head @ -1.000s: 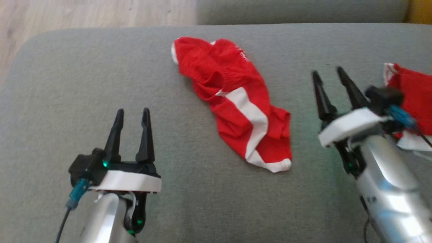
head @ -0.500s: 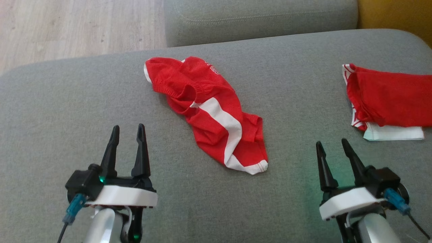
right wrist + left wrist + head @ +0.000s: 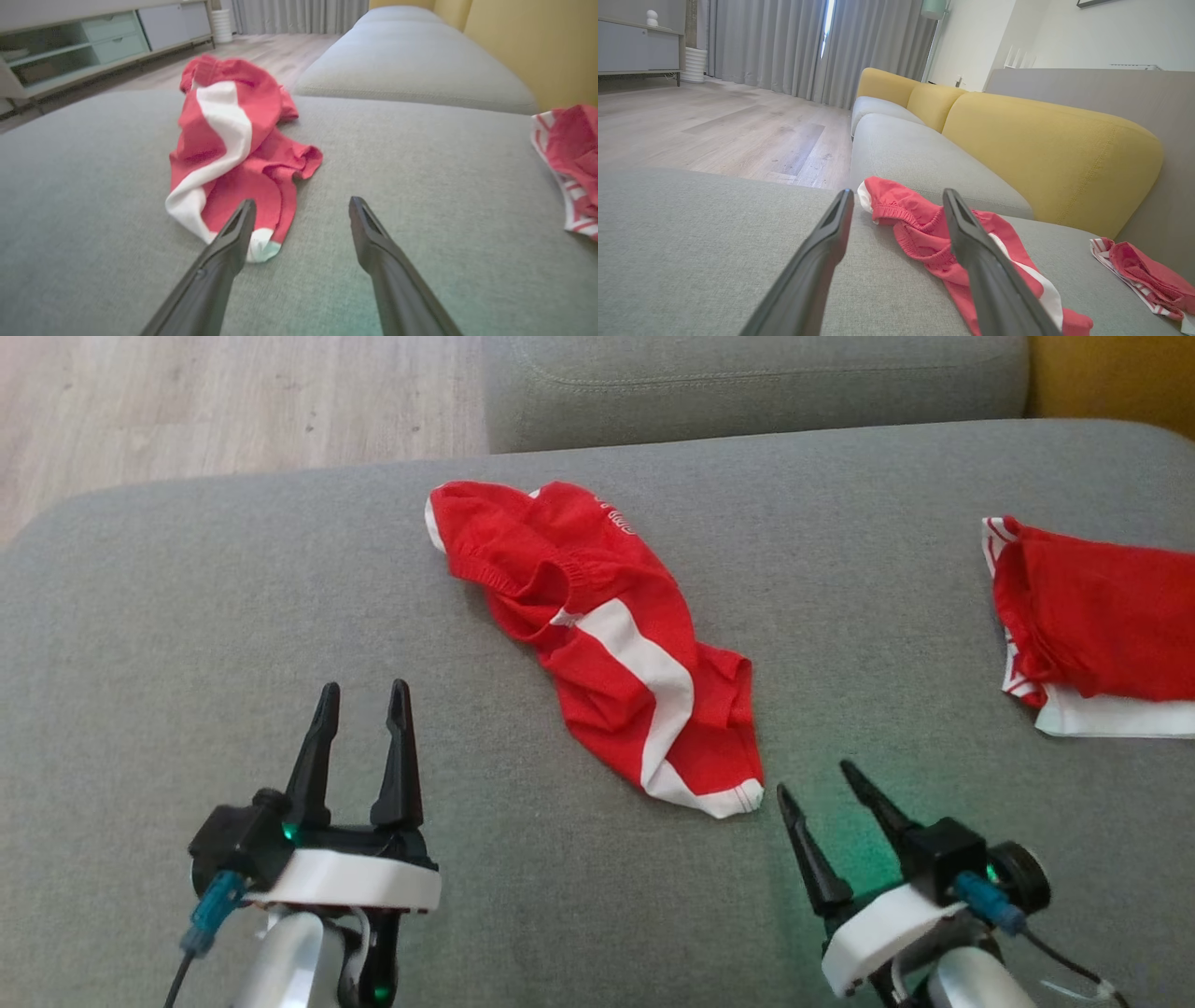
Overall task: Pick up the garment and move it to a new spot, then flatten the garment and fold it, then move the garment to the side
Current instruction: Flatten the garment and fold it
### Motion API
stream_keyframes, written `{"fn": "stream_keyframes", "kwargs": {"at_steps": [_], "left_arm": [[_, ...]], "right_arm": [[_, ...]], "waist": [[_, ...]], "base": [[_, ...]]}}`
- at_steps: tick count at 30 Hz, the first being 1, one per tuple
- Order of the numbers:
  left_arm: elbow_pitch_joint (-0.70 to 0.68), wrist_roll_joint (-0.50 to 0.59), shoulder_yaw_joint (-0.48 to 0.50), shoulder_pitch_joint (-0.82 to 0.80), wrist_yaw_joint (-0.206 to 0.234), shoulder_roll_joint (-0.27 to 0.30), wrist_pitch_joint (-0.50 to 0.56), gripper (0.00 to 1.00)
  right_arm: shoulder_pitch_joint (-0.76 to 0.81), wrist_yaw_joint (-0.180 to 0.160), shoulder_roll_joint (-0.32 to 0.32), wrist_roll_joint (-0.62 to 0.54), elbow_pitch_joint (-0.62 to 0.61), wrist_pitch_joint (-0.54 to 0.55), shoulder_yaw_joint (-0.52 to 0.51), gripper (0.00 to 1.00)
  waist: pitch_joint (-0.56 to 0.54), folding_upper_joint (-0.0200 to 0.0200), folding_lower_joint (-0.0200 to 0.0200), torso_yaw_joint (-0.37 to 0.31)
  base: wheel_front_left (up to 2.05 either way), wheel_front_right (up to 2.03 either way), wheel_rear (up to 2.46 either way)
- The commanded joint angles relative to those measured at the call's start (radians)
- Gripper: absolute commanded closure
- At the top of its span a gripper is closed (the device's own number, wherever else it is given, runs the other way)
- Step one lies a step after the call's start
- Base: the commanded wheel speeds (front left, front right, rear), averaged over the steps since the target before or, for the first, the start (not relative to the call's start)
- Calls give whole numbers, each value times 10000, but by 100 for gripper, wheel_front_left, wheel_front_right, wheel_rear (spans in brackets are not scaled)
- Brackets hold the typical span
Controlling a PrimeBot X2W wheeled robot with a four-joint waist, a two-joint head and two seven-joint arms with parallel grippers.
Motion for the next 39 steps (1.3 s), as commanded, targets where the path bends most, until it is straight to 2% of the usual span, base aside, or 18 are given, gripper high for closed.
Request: {"fn": "stream_keyframes", "kwargs": {"at_steps": [1,11,22,23,24,25,26,33,39], "left_arm": [[-251,68,230,-372,-58,77,-94,0],[-160,43,74,-484,-79,77,-94,0],[-105,80,18,-710,-86,77,-94,0],[-99,80,22,-721,-87,77,-94,0],[-93,80,28,-728,-87,77,-94,0],[-88,80,33,-733,-87,77,-94,0],[-82,80,39,-734,-88,77,-94,0],[-40,73,132,-638,-67,77,-94,0],[-71,78,173,-595,-52,77,-94,0]], "right_arm": [[-281,-7,-169,-64,-192,22,325,0],[-971,-7,-637,-411,994,529,1429,0],[-1767,-7,-623,-360,2058,526,2059,2],[-1815,-7,-612,-336,2138,513,2069,22],[-1856,-7,-600,-319,2209,501,2076,57],[-1892,-7,-589,-303,2274,491,2082,76],[-1924,-7,-582,-281,2332,480,2088,100],[-1983,-7,-704,-57,2475,393,1834,100],[-1770,-7,-1111,36,2210,505,1403,100]], "waist": [[12,-1,0,45],[185,-1,0,430],[497,-1,0,791],[499,-1,0,811],[499,-1,0,824],[498,-1,0,835],[491,-1,0,841],[302,-1,0,699],[158,-1,0,399]], "base": [[0,0,0],[0,0,0],[0,0,0],[0,0,0],[0,0,0],[0,0,0],[0,0,0],[0,0,0],[0,0,0]]}}
